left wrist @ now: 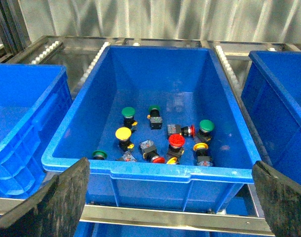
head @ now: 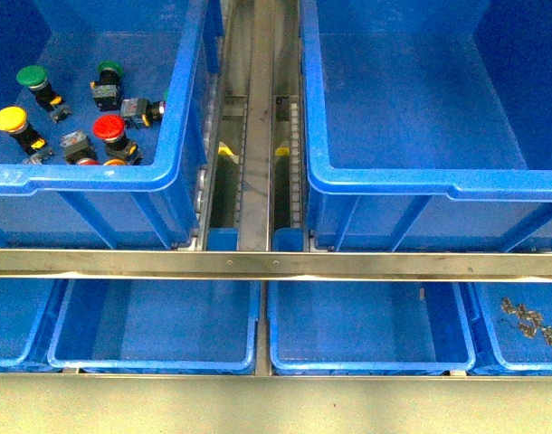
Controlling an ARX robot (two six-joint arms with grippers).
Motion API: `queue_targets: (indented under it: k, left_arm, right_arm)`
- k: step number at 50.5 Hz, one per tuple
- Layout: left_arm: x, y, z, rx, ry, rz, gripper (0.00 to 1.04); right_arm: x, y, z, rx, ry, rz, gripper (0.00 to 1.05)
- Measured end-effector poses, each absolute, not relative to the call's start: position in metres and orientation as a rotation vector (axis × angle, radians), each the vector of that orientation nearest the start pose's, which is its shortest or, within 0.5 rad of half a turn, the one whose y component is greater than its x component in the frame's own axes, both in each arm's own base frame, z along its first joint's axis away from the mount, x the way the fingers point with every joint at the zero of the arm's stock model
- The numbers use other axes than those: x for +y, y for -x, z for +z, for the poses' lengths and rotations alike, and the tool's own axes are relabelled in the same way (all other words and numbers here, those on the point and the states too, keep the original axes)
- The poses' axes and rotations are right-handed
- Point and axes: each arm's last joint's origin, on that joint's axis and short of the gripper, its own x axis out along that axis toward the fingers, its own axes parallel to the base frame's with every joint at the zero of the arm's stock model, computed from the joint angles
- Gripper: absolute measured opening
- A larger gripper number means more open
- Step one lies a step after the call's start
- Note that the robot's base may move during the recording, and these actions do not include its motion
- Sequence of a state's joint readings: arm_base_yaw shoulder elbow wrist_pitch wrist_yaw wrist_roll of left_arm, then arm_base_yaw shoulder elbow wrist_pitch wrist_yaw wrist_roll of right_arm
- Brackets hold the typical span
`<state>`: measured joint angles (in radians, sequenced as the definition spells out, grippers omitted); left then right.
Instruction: Pick red and yellow buttons and place in box
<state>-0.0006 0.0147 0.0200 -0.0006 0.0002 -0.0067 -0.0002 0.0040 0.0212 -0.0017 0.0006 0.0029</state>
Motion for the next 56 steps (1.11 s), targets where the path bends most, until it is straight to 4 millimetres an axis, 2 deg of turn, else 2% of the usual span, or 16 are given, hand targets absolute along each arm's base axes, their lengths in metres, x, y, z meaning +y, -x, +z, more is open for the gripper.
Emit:
queue_targets:
  k: [56]
  left_arm:
    - [-0.0001,-0.0974,0.1691,-0.005,0.007,-0.001,0.97]
  right_arm:
    - [0.0000,-0.0966,0.1702,-0.015,-0.003,-0.001,0.99]
